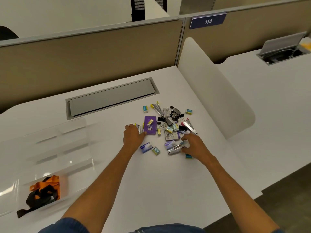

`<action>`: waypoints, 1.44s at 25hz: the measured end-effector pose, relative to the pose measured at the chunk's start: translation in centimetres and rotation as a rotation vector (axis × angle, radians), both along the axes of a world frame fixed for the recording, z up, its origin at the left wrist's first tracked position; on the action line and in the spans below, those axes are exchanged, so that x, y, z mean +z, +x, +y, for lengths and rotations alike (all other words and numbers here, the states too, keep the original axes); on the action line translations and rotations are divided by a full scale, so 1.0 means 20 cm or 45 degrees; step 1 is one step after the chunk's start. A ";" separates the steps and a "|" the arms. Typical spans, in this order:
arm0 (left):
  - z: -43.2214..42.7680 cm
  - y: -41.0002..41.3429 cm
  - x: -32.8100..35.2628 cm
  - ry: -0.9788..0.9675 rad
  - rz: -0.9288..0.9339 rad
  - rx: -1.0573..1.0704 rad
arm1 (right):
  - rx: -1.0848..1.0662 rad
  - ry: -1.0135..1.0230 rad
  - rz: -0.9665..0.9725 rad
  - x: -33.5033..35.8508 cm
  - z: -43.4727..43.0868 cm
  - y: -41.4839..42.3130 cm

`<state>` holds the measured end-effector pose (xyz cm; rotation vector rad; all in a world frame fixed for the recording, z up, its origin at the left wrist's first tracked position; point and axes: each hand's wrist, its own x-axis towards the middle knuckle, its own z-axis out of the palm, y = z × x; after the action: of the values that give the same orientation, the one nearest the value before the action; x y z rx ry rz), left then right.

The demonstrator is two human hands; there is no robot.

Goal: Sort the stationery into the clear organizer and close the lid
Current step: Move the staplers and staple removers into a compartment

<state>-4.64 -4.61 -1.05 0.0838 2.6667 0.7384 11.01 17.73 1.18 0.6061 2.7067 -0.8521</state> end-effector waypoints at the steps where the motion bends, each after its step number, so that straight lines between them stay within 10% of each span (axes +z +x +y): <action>1: 0.02 -0.01 -0.01 0.000 -0.008 0.013 | 0.029 0.002 -0.029 0.00 0.02 0.00; 14: 0.01 -0.02 -0.04 -0.060 -0.016 0.003 | 0.295 0.197 -0.152 -0.01 0.02 -0.05; 26: -0.57 0.20 0.30 0.424 0.142 0.004 | 0.279 0.029 0.150 0.34 -0.22 -0.12; 36: -1.40 0.35 0.35 -0.248 0.434 -0.358 | 0.450 -0.489 0.391 0.42 -1.02 -0.29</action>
<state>2.29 -32.55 5.86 0.5664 2.9413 0.4005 5.13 -2.62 9.49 -0.0909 2.6659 -1.4010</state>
